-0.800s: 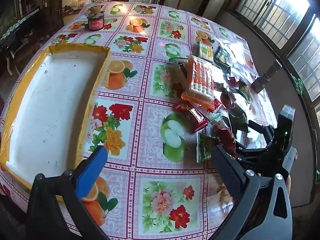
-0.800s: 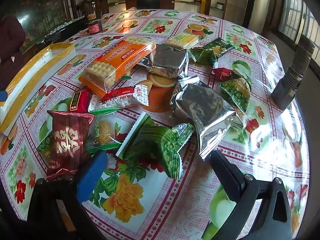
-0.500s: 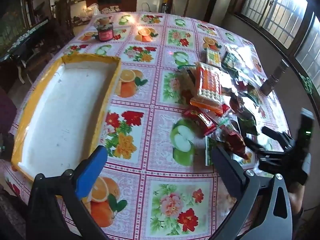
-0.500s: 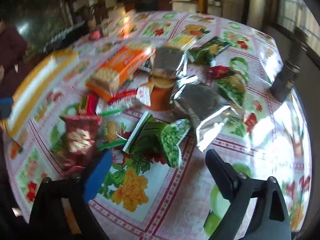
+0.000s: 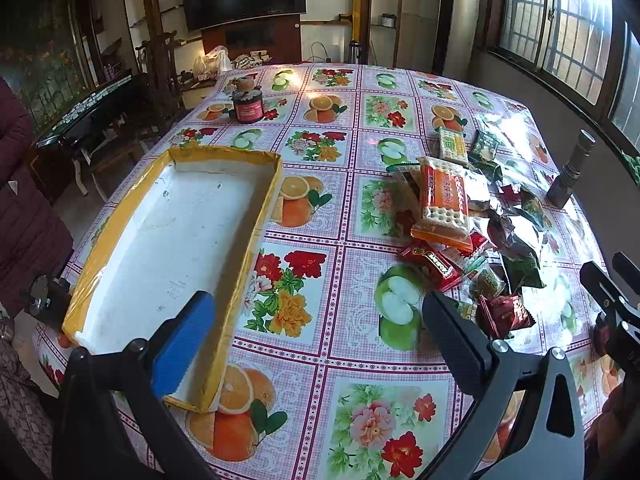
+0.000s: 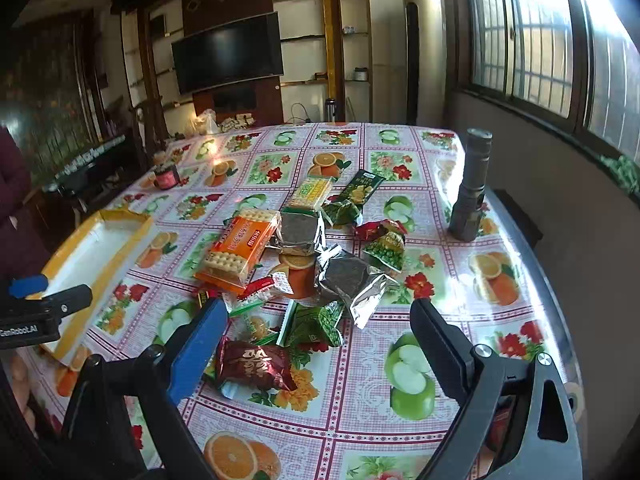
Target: Organize snacks
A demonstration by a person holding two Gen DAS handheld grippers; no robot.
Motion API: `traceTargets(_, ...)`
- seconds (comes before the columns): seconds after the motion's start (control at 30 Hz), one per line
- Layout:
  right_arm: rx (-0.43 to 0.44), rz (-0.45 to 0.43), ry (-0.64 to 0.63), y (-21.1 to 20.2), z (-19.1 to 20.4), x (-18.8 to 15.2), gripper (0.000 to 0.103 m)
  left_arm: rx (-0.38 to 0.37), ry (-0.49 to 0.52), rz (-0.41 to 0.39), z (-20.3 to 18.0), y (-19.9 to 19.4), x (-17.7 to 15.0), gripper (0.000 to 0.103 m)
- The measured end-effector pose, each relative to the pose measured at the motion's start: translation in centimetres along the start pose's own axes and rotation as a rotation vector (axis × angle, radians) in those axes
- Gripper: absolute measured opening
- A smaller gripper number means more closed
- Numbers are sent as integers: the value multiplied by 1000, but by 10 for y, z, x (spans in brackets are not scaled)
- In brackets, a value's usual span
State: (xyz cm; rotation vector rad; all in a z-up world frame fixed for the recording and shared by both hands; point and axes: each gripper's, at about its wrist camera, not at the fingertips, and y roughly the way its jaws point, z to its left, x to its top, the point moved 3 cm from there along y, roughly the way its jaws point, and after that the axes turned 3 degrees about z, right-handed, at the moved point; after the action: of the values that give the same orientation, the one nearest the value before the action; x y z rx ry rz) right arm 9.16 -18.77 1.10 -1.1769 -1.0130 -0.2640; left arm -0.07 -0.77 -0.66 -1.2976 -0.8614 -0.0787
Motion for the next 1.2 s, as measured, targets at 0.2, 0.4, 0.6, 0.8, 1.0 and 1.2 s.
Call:
traceTargets(0.2, -15, 10, -33, 3, 11, -2, 94, 20, 14, -7, 0, 1, 1, 103)
traceTargets(0.4, -31, 12, -41, 0, 12, -2, 94, 29, 15, -13, -2, -2, -4, 103)
traceTargets(0.6, -43, 23, -43, -1, 13, -4, 94, 25, 34, -3, -5, 0, -8, 103)
traceTargets(0.8, -77, 52, -51, 4, 12, -7, 94, 15, 41, 16, -8, 4, -11, 103)
traceTargets(1.0, -132, 78, -71, 8, 11, -9, 94, 14, 48, 34, -12, 9, -13, 103)
traceTargets(1.2, -178, 78, -101, 7, 12, -9, 94, 17, 67, 54, -20, 13, -16, 103)
